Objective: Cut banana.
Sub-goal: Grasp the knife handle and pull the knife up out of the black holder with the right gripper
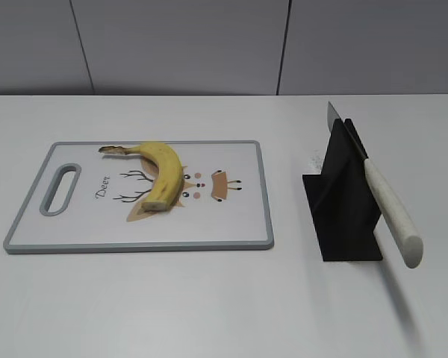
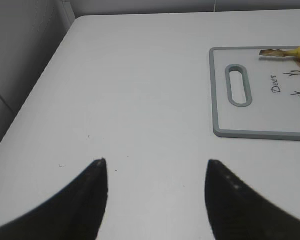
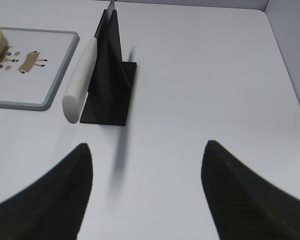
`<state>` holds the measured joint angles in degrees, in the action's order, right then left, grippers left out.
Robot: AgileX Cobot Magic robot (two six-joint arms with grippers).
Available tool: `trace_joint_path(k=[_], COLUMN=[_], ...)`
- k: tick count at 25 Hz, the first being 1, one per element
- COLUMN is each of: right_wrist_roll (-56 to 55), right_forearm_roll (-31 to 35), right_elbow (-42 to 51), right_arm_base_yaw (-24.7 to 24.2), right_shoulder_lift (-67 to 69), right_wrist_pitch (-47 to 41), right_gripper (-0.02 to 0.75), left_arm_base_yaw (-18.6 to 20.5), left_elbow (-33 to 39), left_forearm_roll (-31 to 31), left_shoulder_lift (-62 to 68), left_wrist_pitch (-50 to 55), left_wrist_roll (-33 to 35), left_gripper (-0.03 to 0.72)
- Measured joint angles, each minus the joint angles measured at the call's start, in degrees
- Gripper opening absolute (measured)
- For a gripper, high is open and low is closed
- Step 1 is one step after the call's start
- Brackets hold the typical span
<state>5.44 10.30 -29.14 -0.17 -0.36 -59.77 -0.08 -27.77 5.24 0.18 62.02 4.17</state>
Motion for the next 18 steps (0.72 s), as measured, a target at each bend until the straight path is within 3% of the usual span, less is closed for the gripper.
trace_joint_path(k=[11,18], right_wrist_roll=[-0.1,-0.1], right_forearm_roll=[1.6,1.9], right_elbow=[0.0,-4.0], right_arm_base_yaw=[0.0,0.0], right_shoulder_lift=[0.7,10.6], right_wrist_pitch=[-0.6,-3.5], right_gripper=[0.529,0.529], left_arm_base_yaw=[0.0,0.0], left_elbow=[0.0,0.0], left_forearm_roll=[0.0,0.0], left_shoulder_lift=[0.0,0.0], left_wrist_pitch=[0.0,0.0], left_wrist_roll=[0.0,0.0], left_gripper=[0.59,0.59])
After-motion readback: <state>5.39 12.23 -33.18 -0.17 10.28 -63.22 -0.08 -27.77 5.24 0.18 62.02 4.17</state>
